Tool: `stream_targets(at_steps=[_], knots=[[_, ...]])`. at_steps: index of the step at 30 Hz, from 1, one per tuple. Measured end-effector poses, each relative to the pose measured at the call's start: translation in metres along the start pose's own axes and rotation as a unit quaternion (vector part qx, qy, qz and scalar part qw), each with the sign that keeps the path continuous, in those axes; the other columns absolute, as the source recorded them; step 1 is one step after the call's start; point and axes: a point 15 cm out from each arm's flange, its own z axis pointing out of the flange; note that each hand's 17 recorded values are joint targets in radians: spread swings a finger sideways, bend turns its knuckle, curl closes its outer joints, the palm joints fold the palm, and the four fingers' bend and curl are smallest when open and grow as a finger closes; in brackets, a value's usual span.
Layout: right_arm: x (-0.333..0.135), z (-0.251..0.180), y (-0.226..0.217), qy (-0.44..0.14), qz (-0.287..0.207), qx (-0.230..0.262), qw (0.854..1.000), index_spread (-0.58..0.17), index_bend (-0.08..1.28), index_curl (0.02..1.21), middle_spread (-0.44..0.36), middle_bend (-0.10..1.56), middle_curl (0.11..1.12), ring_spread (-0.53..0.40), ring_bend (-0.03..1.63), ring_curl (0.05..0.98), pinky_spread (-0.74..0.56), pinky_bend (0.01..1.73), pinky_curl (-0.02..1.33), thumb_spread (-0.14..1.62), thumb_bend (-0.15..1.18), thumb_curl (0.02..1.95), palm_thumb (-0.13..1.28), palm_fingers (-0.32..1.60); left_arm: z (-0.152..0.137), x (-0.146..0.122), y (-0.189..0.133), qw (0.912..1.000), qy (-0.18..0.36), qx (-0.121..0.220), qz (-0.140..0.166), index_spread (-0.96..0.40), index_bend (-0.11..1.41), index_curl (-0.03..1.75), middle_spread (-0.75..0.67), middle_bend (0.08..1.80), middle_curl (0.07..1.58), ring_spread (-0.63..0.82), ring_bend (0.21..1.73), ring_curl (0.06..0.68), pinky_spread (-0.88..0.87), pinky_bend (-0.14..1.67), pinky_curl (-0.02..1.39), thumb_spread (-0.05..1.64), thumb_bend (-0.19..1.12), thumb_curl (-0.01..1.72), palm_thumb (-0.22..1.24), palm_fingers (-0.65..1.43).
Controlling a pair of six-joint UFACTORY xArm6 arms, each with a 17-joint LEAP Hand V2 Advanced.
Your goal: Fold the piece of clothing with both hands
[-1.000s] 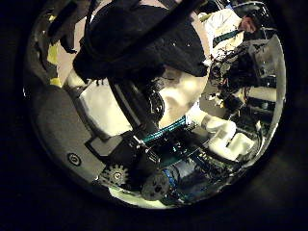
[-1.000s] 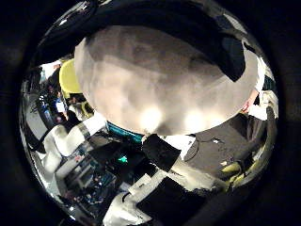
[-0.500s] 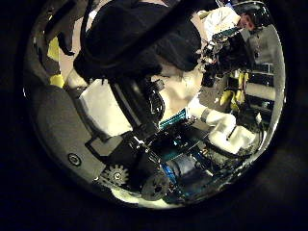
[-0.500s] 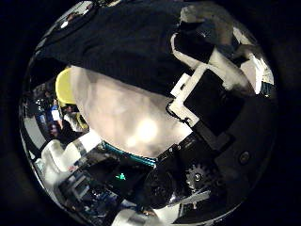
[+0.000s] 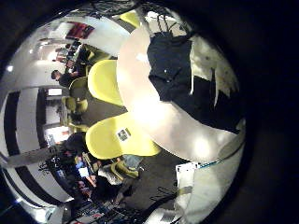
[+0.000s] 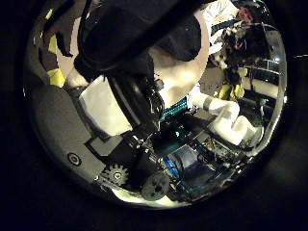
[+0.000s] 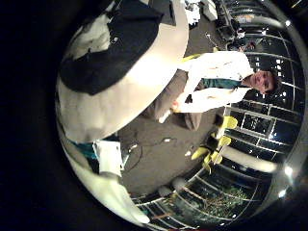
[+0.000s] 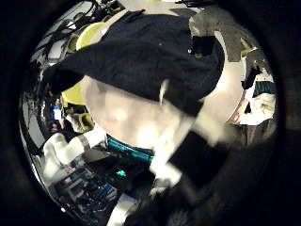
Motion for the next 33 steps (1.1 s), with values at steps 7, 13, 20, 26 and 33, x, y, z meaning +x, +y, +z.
stream_targets(at_steps=[7, 13, 20, 26, 33], knots=[[-0.023, 0.024, 0.002, 0.006, -0.002, -0.019, 1.000, -0.238, 0.37, 0.69, -0.066, 0.65, 0.69, -0.205, 1.11, 0.560, -0.08, 1.22, 0.34, 1.01, -0.04, 0.35, 0.34, 0.07, -0.016, -0.003, -0.011, 1.0000, 0.001, 0.009, -0.004, -0.75, 0.36, 1.23, -0.51, 0.98, 0.91, -0.47, 1.20, 0.517, -0.76, 0.71, 0.76, 1.52, 0.06, 0.41, 0.46, 1.05], [-0.035, 0.038, -0.027, 0.004, 0.000, 0.014, 1.000, -0.146, 0.37, 0.65, 0.068, 0.60, 0.64, -0.120, 0.97, 0.508, 0.03, 1.16, 0.30, 0.99, -0.03, 0.33, 0.32, 0.05, -0.024, -0.004, -0.018, 1.0000, 0.003, 0.008, -0.005, -0.75, 0.34, 1.24, -0.51, 0.97, 0.92, -0.47, 1.19, 0.519, -0.77, 0.69, 0.77, 1.52, 0.05, 0.41, 0.46, 1.05], [-0.062, 0.060, -0.040, 0.020, 0.009, -0.001, 1.000, -0.092, 0.26, 0.59, 0.091, 0.58, 0.60, -0.127, 1.03, 0.501, 0.10, 1.10, 0.25, 0.96, -0.03, 0.33, 0.33, 0.15, -0.029, -0.004, -0.022, 0.9999, 0.003, 0.008, -0.005, -0.75, 0.32, 1.25, -0.52, 0.95, 0.93, -0.47, 1.18, 0.521, -0.78, 0.68, 0.78, 1.52, 0.05, 0.41, 0.47, 1.06], [-0.080, 0.075, -0.052, 0.033, 0.026, -0.004, 0.999, -0.139, 0.15, 0.53, -0.032, 0.64, 0.64, -0.233, 1.22, 0.559, -0.06, 1.22, 0.26, 0.99, 0.01, 0.35, 0.44, 0.38, -0.035, -0.004, -0.023, 0.9999, 0.005, 0.006, -0.008, -0.76, 0.32, 1.26, -0.52, 0.95, 0.93, -0.47, 1.18, 0.523, -0.79, 0.67, 0.78, 1.51, 0.04, 0.41, 0.47, 1.06], [-0.069, 0.061, -0.067, 0.054, 0.055, 0.043, 0.996, -0.326, 0.29, 0.62, -0.173, 0.85, 0.80, -0.281, 1.36, 0.617, -0.28, 1.46, 0.36, 1.02, 0.10, 0.44, 0.77, 0.84, -0.038, -0.005, -0.020, 0.9999, 0.005, 0.003, -0.011, -0.76, 0.31, 1.26, -0.53, 0.94, 0.94, -0.47, 1.18, 0.525, -0.79, 0.66, 0.79, 1.52, 0.04, 0.41, 0.47, 1.07]])
